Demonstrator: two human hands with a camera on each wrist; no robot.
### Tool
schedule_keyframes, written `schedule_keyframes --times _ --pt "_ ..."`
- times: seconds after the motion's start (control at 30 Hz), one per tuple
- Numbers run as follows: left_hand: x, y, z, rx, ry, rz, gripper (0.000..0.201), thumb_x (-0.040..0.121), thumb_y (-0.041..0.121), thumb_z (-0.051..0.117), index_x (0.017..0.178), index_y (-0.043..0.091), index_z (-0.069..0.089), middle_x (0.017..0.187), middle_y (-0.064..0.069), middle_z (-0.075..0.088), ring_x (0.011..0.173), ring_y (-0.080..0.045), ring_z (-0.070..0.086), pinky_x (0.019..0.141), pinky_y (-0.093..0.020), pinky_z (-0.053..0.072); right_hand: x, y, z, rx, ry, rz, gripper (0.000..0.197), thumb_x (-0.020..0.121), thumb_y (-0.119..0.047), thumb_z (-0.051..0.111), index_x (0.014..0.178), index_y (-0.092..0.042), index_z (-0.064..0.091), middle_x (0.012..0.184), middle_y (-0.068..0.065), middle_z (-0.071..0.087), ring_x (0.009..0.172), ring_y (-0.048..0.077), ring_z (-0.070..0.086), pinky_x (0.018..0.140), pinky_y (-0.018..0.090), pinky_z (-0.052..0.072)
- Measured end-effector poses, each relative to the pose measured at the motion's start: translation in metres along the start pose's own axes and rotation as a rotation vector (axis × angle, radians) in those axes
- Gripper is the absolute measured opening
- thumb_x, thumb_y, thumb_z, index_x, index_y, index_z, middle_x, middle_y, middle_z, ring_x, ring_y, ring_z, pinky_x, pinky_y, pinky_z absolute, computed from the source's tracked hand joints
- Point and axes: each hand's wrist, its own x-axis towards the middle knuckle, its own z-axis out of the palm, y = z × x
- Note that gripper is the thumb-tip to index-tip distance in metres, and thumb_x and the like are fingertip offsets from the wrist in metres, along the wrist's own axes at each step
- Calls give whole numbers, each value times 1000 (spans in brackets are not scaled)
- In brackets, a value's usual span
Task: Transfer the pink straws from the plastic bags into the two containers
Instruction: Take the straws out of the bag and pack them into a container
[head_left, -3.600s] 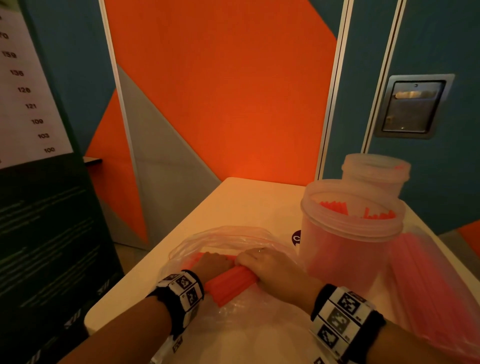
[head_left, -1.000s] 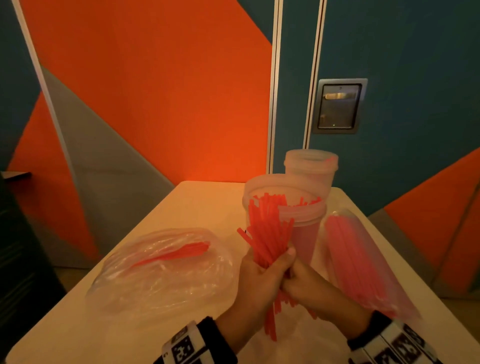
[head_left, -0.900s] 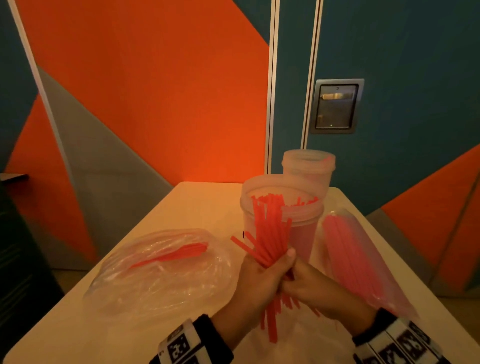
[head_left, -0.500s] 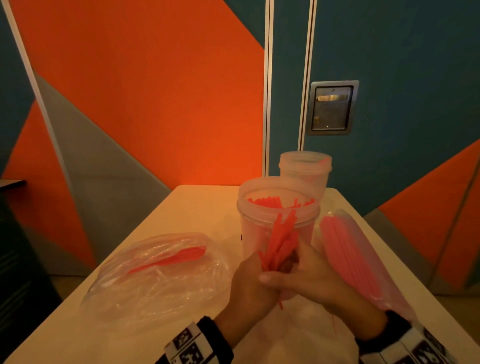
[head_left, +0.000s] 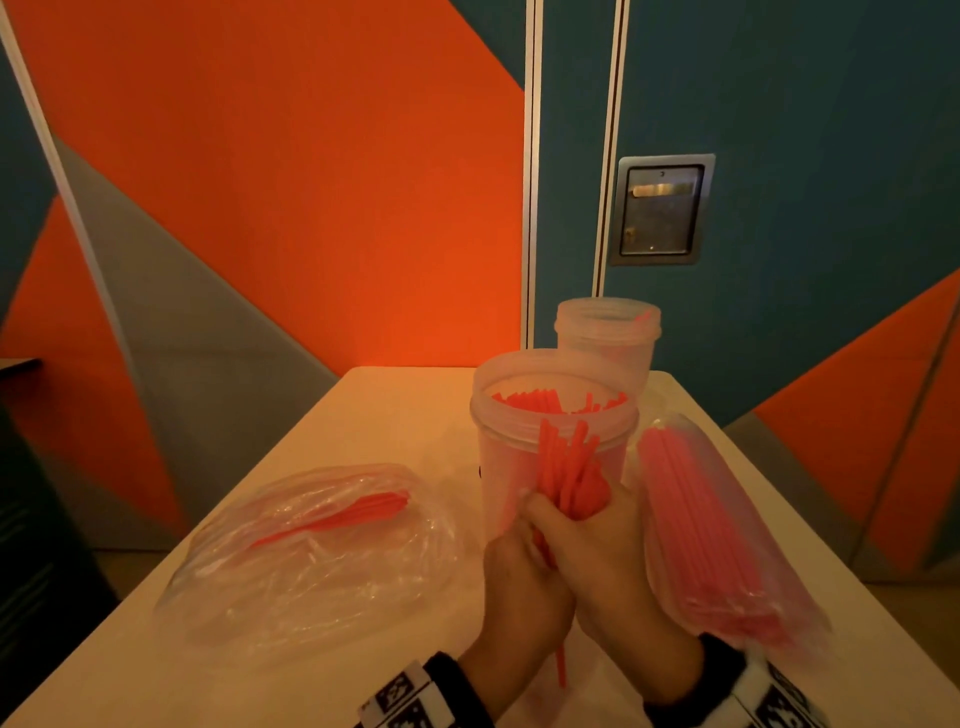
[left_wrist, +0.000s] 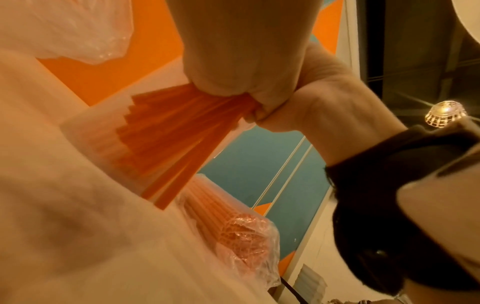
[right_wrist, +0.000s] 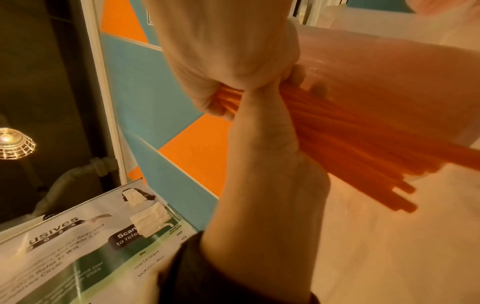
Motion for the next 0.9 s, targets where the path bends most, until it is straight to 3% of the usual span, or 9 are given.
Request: schedule_keyframes --times 0.13,0.2,0.27,0.33,0.43,0.53,0.63,0.8,0.9 --pt "-10 -9 1 -151 -67 -72 30 60 38 65 89 37 58 75 42 61 81 19 60 67 -2 44 -6 7 -5 -20 -56 66 31 63 -2 79 79 -18 58 59 -4 62 58 14 62 55 26 51" --pt "-11 -9 3 -192 -79 -55 37 65 22 72 92 40 55 82 48 58 88 22 58 74 -1 43 -4 2 -6 -70 -131 49 43 60 -3 83 84 -26 55 65 -13 64 63 -2 64 60 15 50" --pt "-9 -1 5 -229 -66 -14 37 65 33 67 98 37 53 89 50 56 92 23 55 77 0 42 -2 -7 -6 -104 -168 -7 48 62 1 81 85 -31 53 61 -19 63 63 -13 60 55 3 44" --pt "-7 5 7 -227 -36 19 33 67 37 62 98 37 50 87 45 60 87 26 54 72 2 41 -1 -13 -5 -148 -132 -100 42 65 1 78 82 -29 54 65 -15 65 63 -6 62 56 5 46" --pt "-11 -1 11 -234 -46 -114 30 86 12 58 89 40 46 82 27 59 76 27 53 68 0 42 -7 -3 -1 -145 -52 -100 36 64 -4 75 82 -28 55 76 -15 66 67 0 63 63 13 50" --pt "-22 -19 12 -154 -88 -130 22 74 40 57 92 43 46 83 35 62 84 31 49 77 -2 42 -16 15 -1 -193 -13 24 32 55 -24 67 86 -20 60 62 -7 64 61 4 62 66 28 51" --pt "-26 -28 13 -208 -141 -161 34 83 9 61 89 39 46 78 30 58 76 30 51 70 1 43 -15 16 -2 -243 -60 65 30 57 -20 69 84 -24 59 64 -10 63 59 -2 60 65 25 48" --pt "-21 -35 19 -293 -89 -185 19 67 19 73 72 26 56 59 29 63 61 17 56 58 -4 42 1 -14 -1 -190 -104 -43 44 68 -7 73 98 -26 48 93 -8 60 86 1 57 73 16 47" --pt "-20 -40 22 -252 -75 -203 28 69 10 80 76 27 58 64 22 66 62 17 55 60 -5 41 16 -45 -1 -384 -222 -261 14 78 -13 62 87 -22 57 85 -5 62 81 8 57 72 23 48"
